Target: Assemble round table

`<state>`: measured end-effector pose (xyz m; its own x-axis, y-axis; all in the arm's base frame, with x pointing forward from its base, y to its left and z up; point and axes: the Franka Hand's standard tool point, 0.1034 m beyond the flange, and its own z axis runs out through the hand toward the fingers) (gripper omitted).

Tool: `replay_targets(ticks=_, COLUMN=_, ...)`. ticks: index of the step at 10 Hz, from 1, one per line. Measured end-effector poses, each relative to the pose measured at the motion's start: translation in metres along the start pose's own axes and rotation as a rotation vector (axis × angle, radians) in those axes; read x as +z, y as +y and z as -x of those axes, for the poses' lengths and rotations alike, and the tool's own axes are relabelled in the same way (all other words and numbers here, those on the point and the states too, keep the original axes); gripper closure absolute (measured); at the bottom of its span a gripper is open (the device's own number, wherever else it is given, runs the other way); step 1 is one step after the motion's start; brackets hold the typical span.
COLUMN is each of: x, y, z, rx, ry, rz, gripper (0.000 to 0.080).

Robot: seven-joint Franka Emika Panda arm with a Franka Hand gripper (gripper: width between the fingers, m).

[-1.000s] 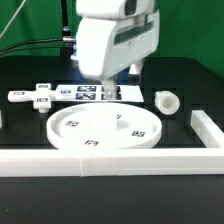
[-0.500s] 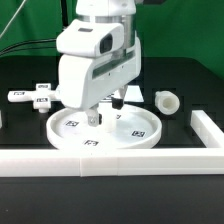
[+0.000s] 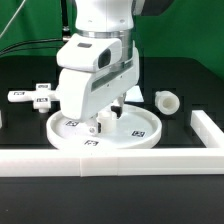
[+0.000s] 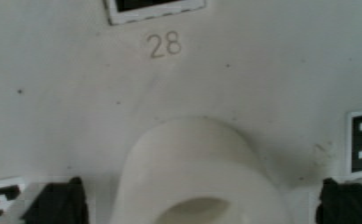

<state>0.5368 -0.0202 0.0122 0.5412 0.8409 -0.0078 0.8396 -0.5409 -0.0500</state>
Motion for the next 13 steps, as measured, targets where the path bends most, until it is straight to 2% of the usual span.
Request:
replay_targets(ticks=1, x=0.000, y=0.000, z=0.000, rx=0.000, ry=0.000, rz=0.001, gripper=0.0150)
replay_targets(ticks=2, x=0.000, y=0.000, z=0.000, rx=0.000, ry=0.000, rz=0.000, gripper=0.0289)
replay_targets(ticks=3, x=0.000, y=0.000, z=0.000, rx=0.000, ry=0.001, rz=0.001, gripper=0.0395)
replay_targets(ticks=10, x=-0.001, y=-0.001, z=-0.003, rx=-0.003, ry=-0.001, rz=0.000, gripper=0.0393)
replay_targets(ticks=12, x=-0.001, y=-0.008, z=-0.026, rx=-0.046, ry=-0.003, rz=-0.009, gripper=0.0392)
replay_targets(ticks=13, x=-0.001, y=-0.007, z=-0.034, rx=-0.056, ry=0.003, rz=-0.006, gripper=0.0392)
